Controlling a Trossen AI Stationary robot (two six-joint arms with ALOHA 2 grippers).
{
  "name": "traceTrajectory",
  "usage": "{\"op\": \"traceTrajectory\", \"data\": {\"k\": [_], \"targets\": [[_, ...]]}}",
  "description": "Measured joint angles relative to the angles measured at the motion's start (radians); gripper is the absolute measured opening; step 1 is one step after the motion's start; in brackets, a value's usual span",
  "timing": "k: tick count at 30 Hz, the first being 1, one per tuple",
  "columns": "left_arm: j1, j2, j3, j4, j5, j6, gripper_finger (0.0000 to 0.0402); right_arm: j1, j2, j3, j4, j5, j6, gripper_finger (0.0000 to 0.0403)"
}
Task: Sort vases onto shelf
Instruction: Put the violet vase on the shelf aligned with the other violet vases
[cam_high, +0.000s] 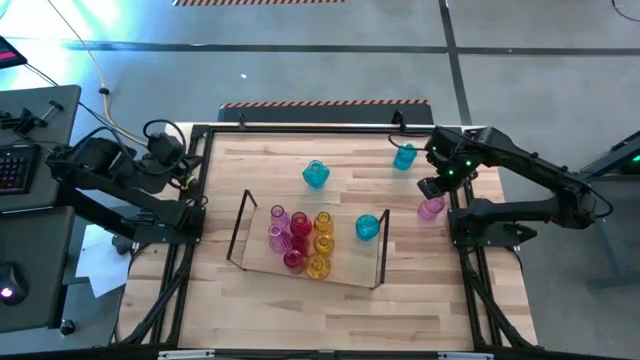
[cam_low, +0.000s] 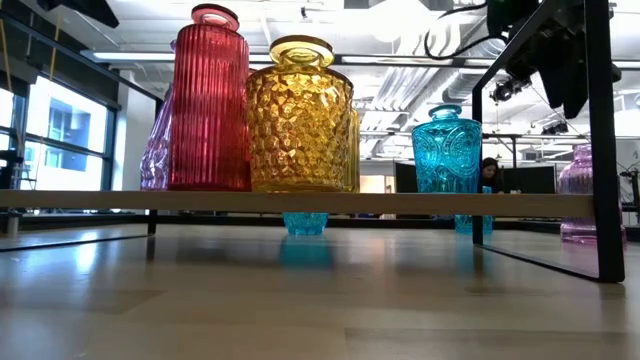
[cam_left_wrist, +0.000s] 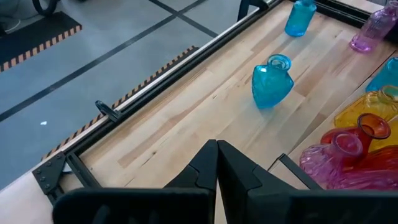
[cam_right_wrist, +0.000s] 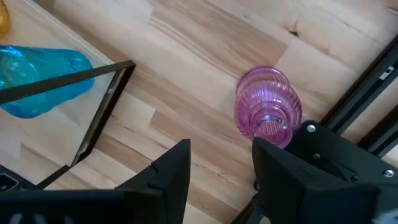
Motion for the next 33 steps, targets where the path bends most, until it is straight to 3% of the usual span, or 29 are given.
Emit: {"op": "traceTrajectory", "data": {"k": [19, 26, 33], "targets": [[0.000, -0.001, 0.000, 0.019, 0.000, -0.001, 0.0001, 0.000, -0.005, -0.210, 0.073, -0.017, -0.018, 0.0154], [0.000, -0.001, 0.000, 0.036, 0.000, 0.008, 0.0001, 0.000, -0.008, -0.224, 0.141, -0.004, 0.012, 0.0152], [0.000, -0.001, 0.000, 0.036, 0.000, 0.009, 0.0001, 0.000, -0.008, -0.227, 0.133, 0.016, 0.003, 0.0098]]}}
